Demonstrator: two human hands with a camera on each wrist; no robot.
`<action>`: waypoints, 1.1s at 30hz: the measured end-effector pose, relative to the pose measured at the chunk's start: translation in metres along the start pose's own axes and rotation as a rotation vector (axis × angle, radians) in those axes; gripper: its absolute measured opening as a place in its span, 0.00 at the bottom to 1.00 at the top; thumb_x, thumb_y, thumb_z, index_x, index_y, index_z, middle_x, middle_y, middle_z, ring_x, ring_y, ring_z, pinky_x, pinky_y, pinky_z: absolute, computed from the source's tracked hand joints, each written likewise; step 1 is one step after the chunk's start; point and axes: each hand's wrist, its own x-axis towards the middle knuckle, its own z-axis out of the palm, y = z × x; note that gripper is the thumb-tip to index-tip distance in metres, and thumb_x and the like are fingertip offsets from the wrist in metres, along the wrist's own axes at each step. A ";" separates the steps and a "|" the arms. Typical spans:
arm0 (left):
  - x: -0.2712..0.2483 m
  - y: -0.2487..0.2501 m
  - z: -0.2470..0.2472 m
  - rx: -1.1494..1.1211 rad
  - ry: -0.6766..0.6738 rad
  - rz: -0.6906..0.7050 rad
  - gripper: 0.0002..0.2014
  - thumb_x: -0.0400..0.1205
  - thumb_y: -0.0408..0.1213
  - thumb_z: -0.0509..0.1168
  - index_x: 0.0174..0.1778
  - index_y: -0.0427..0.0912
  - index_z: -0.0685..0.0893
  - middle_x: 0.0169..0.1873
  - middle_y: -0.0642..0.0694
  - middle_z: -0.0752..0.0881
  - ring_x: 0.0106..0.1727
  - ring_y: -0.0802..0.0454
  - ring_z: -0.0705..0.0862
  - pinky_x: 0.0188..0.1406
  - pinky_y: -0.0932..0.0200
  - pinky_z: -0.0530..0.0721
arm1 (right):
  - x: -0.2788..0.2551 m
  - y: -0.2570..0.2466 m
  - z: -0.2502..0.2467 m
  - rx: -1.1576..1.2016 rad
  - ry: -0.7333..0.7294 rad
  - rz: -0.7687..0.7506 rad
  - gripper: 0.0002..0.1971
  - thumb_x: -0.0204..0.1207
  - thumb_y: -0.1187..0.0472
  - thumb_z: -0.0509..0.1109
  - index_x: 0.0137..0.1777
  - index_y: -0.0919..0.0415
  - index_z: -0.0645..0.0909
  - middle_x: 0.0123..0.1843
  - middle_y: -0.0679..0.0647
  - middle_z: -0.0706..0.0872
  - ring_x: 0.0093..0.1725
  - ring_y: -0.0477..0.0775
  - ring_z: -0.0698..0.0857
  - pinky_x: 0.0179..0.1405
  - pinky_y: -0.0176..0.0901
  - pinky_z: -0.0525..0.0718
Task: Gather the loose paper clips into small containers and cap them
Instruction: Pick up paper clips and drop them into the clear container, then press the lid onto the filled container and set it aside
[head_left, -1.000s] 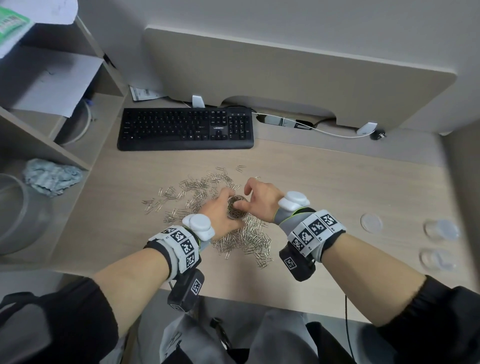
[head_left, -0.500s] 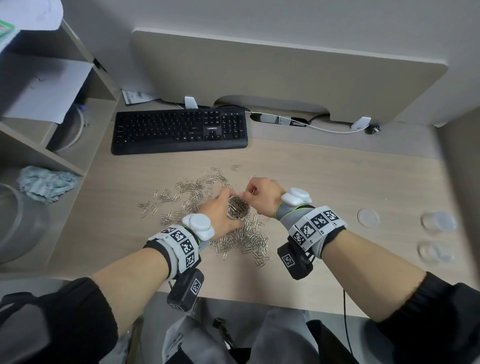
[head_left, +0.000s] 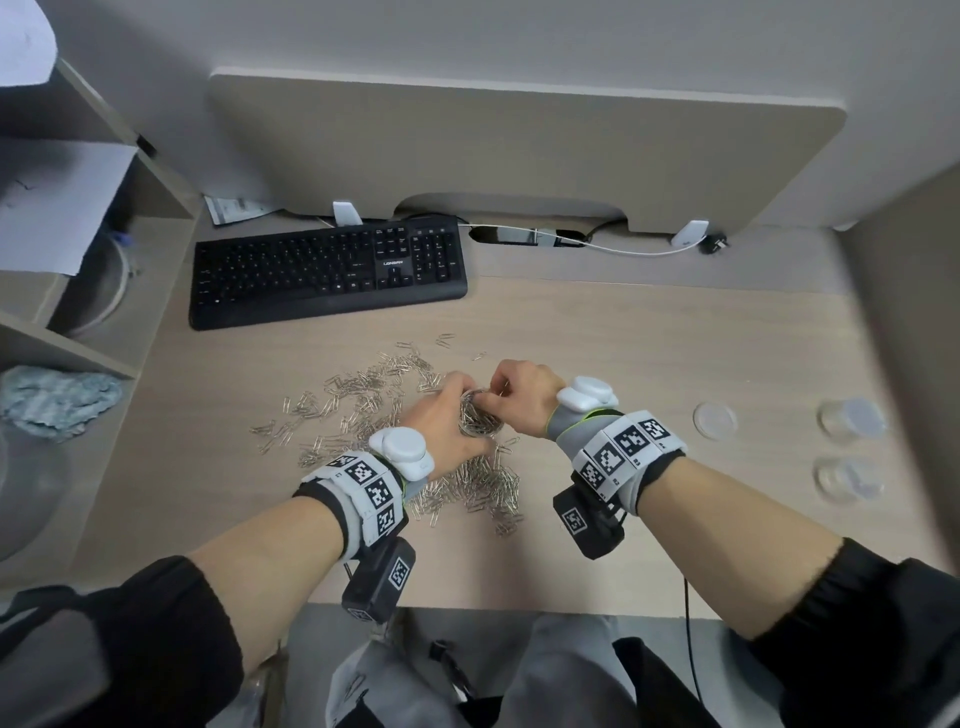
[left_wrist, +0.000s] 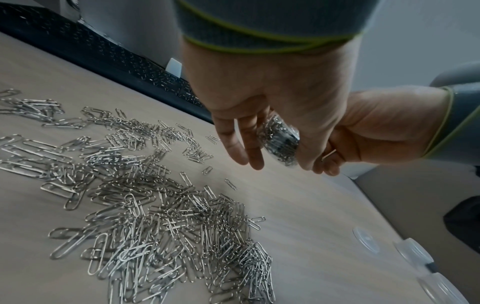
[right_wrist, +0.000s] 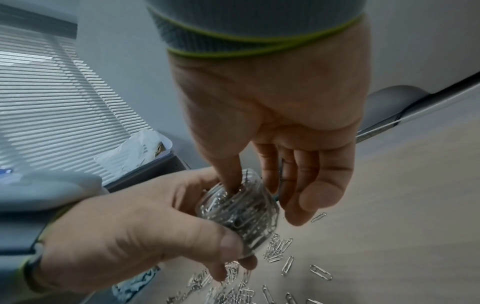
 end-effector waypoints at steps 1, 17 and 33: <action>0.001 0.002 0.001 0.005 -0.005 0.003 0.33 0.70 0.52 0.77 0.66 0.50 0.68 0.41 0.47 0.82 0.40 0.43 0.83 0.37 0.53 0.80 | 0.000 0.003 -0.001 0.043 -0.007 0.001 0.16 0.74 0.40 0.69 0.47 0.53 0.79 0.46 0.53 0.88 0.44 0.58 0.87 0.45 0.50 0.86; 0.038 0.044 0.029 0.004 -0.058 0.108 0.32 0.65 0.54 0.73 0.61 0.50 0.68 0.43 0.47 0.87 0.41 0.41 0.86 0.40 0.47 0.85 | -0.007 0.062 -0.020 0.127 0.026 0.054 0.05 0.72 0.59 0.68 0.47 0.53 0.79 0.46 0.56 0.89 0.45 0.61 0.88 0.38 0.45 0.81; 0.094 0.113 0.105 -0.006 -0.161 0.143 0.33 0.70 0.42 0.78 0.66 0.43 0.68 0.53 0.43 0.85 0.51 0.41 0.84 0.47 0.55 0.80 | -0.041 0.264 -0.056 -0.200 0.180 0.512 0.19 0.79 0.45 0.57 0.64 0.55 0.69 0.60 0.58 0.71 0.57 0.66 0.80 0.54 0.61 0.83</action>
